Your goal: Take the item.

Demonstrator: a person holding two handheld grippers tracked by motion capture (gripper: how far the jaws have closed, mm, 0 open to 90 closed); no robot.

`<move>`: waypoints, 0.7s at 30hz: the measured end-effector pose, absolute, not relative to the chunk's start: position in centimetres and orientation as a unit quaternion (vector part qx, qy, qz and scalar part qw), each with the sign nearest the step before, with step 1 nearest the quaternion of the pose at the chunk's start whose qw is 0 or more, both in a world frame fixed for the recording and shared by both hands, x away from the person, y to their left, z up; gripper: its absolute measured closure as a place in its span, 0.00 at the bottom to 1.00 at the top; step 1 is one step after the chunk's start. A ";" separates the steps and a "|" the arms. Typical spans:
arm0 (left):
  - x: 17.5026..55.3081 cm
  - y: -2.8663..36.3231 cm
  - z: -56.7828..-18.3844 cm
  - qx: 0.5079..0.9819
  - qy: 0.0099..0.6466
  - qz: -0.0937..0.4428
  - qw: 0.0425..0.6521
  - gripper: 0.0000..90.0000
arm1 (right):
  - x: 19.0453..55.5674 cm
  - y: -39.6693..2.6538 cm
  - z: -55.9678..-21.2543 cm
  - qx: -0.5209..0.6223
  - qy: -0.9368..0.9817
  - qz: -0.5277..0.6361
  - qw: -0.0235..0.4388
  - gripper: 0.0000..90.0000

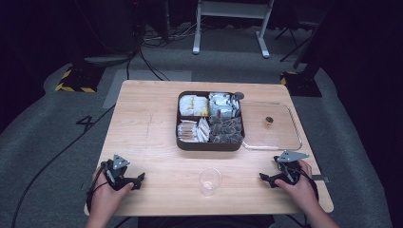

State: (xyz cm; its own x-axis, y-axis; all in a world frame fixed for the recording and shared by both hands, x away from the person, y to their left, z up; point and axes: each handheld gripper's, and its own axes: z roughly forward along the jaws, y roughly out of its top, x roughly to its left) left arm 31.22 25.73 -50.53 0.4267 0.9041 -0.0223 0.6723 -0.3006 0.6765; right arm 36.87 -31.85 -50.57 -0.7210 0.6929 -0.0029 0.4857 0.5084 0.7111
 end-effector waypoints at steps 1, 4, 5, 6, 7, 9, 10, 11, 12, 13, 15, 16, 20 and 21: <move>31.2 25.7 -50.5 0.785 0.502 0.186 0.312 0.10 | 36.9 -31.9 -50.6 0.344 0.856 0.357 0.145 0.01; 31.0 25.6 -50.1 0.783 0.506 0.188 0.309 0.23 | 36.9 -31.9 -50.6 0.342 0.857 0.357 0.145 0.01; 30.9 25.5 -49.9 0.783 0.509 0.186 0.305 0.26 | 36.9 -31.9 -50.6 0.341 0.857 0.358 0.145 0.01; 30.9 25.5 -49.7 0.784 0.511 0.184 0.301 0.29 | 36.9 -31.9 -50.6 0.341 0.857 0.358 0.145 0.01; 30.9 25.4 -49.6 0.784 0.509 0.186 0.304 0.31 | 36.9 -31.9 -50.6 0.341 0.857 0.358 0.145 0.01; 30.9 25.3 -49.0 0.778 0.507 0.188 0.318 0.34 | 36.9 -31.9 -50.6 0.341 0.857 0.358 0.145 0.01; 30.9 25.2 -48.7 0.777 0.507 0.189 0.322 0.34 | 36.9 -31.9 -50.6 0.340 0.857 0.358 0.145 0.01; 30.8 25.2 -48.5 0.775 0.506 0.190 0.328 0.35 | 36.9 -31.9 -50.6 0.339 0.858 0.358 0.144 0.01; 30.8 25.1 -48.2 0.774 0.505 0.191 0.332 0.35 | 36.9 -31.9 -50.6 0.340 0.858 0.358 0.144 0.01; 30.8 25.0 -48.0 0.774 0.502 0.190 0.337 0.35 | 36.9 -31.9 -50.6 0.339 0.858 0.358 0.144 0.01; 30.8 24.9 -47.7 0.776 0.497 0.189 0.340 0.35 | 37.0 -31.9 -50.6 0.339 0.858 0.358 0.144 0.01; 30.8 24.7 -47.5 0.775 0.497 0.188 0.343 0.35 | 37.0 -31.9 -50.6 0.339 0.858 0.358 0.144 0.01; 30.7 24.0 -46.3 0.781 0.484 0.186 0.347 0.35 | 37.0 -31.9 -50.6 0.339 0.858 0.358 0.145 0.01; 30.7 23.6 -45.5 0.783 0.476 0.191 0.350 0.35 | 37.0 -31.9 -50.6 0.339 0.858 0.358 0.145 0.01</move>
